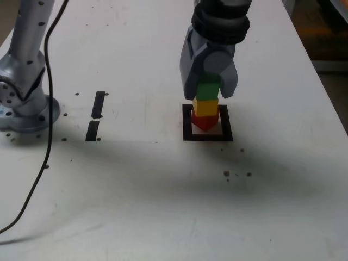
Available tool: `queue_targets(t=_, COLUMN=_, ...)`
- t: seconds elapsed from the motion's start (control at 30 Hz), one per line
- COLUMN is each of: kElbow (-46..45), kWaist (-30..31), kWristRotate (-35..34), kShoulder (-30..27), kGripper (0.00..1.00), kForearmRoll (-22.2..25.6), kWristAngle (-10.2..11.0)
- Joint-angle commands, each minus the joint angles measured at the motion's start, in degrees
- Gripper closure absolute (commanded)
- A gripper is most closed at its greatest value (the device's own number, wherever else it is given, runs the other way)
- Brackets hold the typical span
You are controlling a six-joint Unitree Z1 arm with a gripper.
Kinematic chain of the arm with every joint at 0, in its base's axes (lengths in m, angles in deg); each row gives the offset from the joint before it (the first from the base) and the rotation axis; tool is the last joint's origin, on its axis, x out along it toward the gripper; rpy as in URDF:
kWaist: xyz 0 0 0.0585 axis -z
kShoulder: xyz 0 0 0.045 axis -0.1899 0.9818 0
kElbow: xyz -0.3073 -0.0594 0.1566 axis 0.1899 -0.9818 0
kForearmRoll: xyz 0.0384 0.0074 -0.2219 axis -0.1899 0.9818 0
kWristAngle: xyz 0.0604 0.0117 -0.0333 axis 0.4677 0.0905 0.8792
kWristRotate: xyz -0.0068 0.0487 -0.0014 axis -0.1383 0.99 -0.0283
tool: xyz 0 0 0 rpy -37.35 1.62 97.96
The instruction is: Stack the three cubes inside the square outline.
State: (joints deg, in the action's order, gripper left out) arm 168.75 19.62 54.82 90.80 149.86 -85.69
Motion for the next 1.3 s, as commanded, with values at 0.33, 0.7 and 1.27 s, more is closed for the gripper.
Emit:
queue_targets(t=0.33, kElbow=-0.6, kWaist=-0.1, kWristRotate=-0.1, kShoulder=-0.5, kGripper=0.16, kForearmRoll=0.2, kWristAngle=-0.3)
queue_targets(t=0.7, kElbow=0.0, kWaist=-0.1, kWristRotate=-0.7, kShoulder=-4.0, kGripper=0.00, kForearmRoll=0.5, kWristAngle=0.1)
queue_targets(t=1.27, kElbow=-12.1, kWaist=-1.3, kWristRotate=-0.3, kShoulder=-31.3, kGripper=0.00, kForearmRoll=5.5, kWristAngle=2.9)
